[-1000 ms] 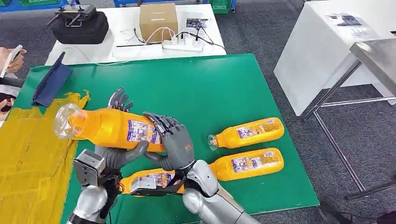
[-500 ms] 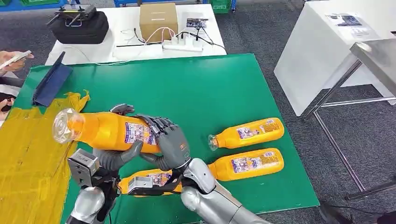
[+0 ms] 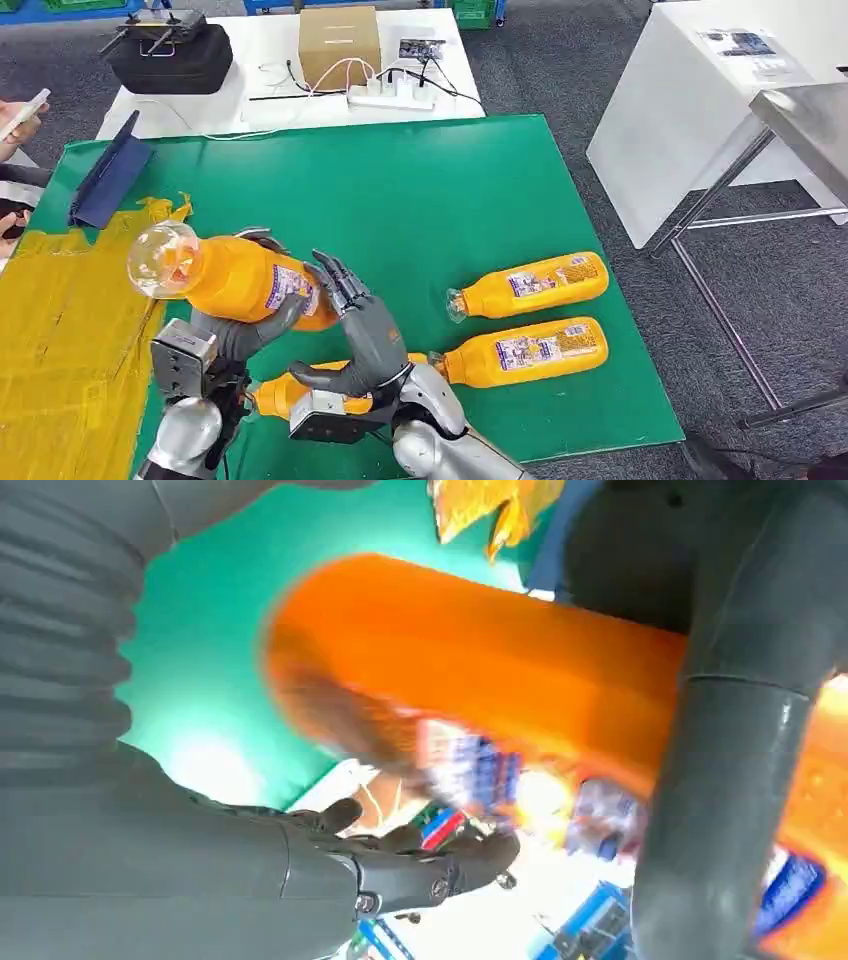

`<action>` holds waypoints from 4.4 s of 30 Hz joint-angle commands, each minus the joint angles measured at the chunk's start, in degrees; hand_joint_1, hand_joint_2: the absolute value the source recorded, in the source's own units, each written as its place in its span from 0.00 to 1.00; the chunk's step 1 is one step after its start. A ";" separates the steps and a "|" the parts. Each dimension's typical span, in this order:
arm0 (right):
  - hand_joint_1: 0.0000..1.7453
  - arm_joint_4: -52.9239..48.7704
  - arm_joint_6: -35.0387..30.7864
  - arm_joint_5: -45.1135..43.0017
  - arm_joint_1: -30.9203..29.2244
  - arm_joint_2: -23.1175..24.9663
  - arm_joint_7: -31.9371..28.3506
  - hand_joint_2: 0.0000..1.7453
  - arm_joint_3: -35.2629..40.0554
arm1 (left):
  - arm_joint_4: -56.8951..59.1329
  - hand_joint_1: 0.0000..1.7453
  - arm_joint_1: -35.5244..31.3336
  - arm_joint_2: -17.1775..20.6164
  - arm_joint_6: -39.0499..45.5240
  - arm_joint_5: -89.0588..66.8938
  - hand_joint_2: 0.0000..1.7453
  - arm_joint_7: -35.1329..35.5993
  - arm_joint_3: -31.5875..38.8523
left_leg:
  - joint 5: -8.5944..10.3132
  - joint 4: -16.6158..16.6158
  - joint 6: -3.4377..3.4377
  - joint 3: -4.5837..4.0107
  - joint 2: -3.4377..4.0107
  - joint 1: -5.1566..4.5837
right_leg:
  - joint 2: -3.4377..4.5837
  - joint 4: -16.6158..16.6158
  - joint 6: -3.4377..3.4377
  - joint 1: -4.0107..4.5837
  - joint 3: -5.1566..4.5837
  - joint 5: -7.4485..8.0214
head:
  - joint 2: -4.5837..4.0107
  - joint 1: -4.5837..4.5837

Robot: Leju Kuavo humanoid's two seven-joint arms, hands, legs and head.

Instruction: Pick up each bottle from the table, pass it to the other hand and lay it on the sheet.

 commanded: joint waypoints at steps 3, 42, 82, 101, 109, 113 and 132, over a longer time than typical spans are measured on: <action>0.00 -13.67 7.50 2.42 6.80 -6.71 8.28 1.00 -6.29 | 6.87 1.00 -3.90 5.19 15.43 -26.67 1.00 7.50 9.57 | -0.05 -0.07 0.01 0.32 -0.05 0.01 | -0.03 -0.06 -0.13 0.02 0.33 -0.08 | 0.00 0.00; 0.00 9.29 26.26 25.77 -4.93 -10.10 26.54 1.00 10.21 | 58.65 0.20 -24.57 14.13 12.28 -76.55 1.00 38.80 6.27 | 0.01 -0.03 -0.06 0.36 -0.11 0.08 | -0.07 0.00 -0.16 0.07 0.36 -0.09 | 0.00 0.00; 1.00 11.94 19.47 33.21 -2.04 -7.39 33.67 1.00 1.90 | 20.93 0.00 -9.10 5.57 10.11 -38.41 1.00 15.29 13.74 | 0.05 -0.01 -0.06 0.56 -0.12 0.02 | -0.04 -0.04 -0.10 0.02 0.58 -0.05 | 0.00 0.00; 1.00 -11.61 -10.98 5.40 10.45 -1.14 8.85 1.00 -25.96 | 6.25 0.00 -2.59 2.65 -12.55 1.84 1.00 10.48 18.41 | 0.00 0.01 -0.08 0.18 -0.04 0.03 | 0.05 0.01 -0.09 0.03 0.25 -0.06 | 0.00 0.02; 1.00 -13.80 -5.43 -6.75 10.40 -0.16 -0.62 1.00 -27.00 | 5.99 0.00 -2.54 3.66 -23.90 12.06 1.00 10.17 9.03 | 0.03 -0.02 -0.08 0.16 -0.10 0.01 | -0.04 -0.02 -0.08 0.01 0.21 -0.06 | 0.00 0.00; 1.00 -8.88 0.27 -12.12 6.86 -0.07 -2.58 1.00 -25.45 | 5.06 0.00 -2.74 5.21 -29.04 14.17 1.00 8.87 3.25 | -0.07 0.01 -0.05 0.36 -0.05 0.00 | 0.02 0.00 -0.14 0.01 0.41 -0.13 | 0.00 0.00; 1.00 -2.00 13.79 -14.90 0.59 -0.89 -5.64 1.00 -16.06 | 8.23 0.00 -6.30 5.82 -33.22 17.24 1.00 7.10 -3.60 | -0.04 -0.01 -0.08 0.32 0.00 0.03 | 0.07 -0.01 -0.12 0.03 0.38 -0.08 | 0.00 0.00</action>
